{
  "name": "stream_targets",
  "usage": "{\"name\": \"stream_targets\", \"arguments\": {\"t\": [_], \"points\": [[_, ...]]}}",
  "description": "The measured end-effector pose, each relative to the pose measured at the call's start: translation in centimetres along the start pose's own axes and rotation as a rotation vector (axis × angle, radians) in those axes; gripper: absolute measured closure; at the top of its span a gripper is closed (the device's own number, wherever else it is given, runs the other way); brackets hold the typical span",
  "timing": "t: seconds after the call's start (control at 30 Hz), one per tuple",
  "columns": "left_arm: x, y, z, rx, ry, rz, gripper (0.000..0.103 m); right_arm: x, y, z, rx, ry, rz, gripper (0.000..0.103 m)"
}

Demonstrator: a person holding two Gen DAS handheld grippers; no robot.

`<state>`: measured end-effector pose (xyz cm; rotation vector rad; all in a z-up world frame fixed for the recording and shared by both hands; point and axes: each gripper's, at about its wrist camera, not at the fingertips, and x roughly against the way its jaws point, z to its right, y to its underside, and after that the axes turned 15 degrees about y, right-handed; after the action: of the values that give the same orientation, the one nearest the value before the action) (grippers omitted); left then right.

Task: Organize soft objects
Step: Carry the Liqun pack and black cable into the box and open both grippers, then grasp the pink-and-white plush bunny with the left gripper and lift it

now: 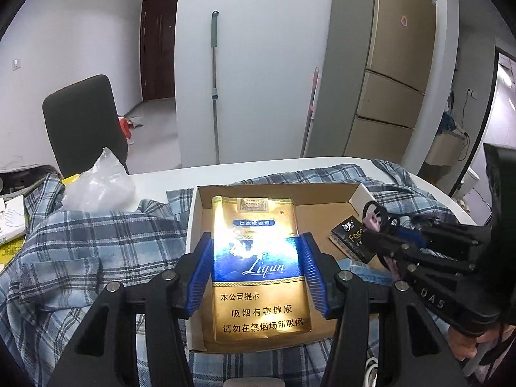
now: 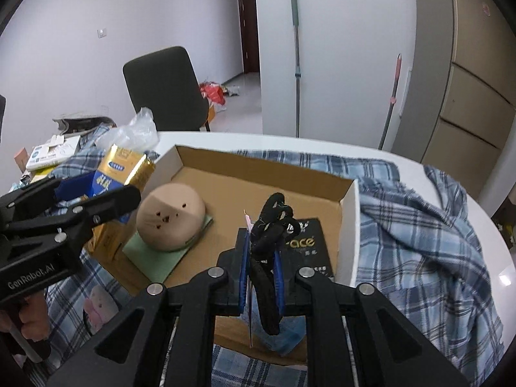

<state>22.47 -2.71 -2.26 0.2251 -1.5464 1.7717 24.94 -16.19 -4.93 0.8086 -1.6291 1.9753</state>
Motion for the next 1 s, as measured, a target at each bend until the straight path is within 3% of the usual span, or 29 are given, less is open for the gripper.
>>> {"name": "stream_targets", "arguments": {"t": [0.23, 0.37, 0.47, 0.53, 0.6, 0.73, 0.8, 1.0], "points": [[-1.8, 0.8, -1.1, 0.031, 0.025, -0.047, 0.048, -1.3, 0.8, -0.5, 0.016, -0.012, -0.046, 0.09], [-2.6, 1.3, -1.4, 0.035, -0.004, -0.08, 0.046, -1.4, 0.9, -0.7, 0.027, -0.004, -0.046, 0.09], [-2.9, 1.4, -1.6, 0.057, 0.005, -0.096, 0.041, -1.3, 1.0, -0.8, 0.034, -0.011, -0.044, 0.09], [-3.0, 1.4, -1.7, 0.058, -0.005, -0.098, 0.031, -1.3, 0.9, -0.7, 0.033, -0.014, -0.049, 0.09], [-3.0, 1.4, -1.9, 0.067, -0.011, -0.092, 0.022, -1.2, 0.8, -0.6, 0.018, 0.001, -0.052, 0.084], [-2.4, 1.2, -2.1, 0.078, -0.018, -0.061, 0.022, -0.8, 0.6, -0.4, 0.012, -0.007, -0.051, 0.072], [-1.8, 1.1, -2.0, 0.067, -0.028, -0.043, 0.022, -0.1, 0.4, -0.1, -0.001, -0.009, -0.031, 0.048], [1.4, -0.1, -0.5, 0.021, -0.031, 0.035, 0.022, 3.3, -1.1, 0.5, -0.018, -0.023, 0.034, 0.045]]}}
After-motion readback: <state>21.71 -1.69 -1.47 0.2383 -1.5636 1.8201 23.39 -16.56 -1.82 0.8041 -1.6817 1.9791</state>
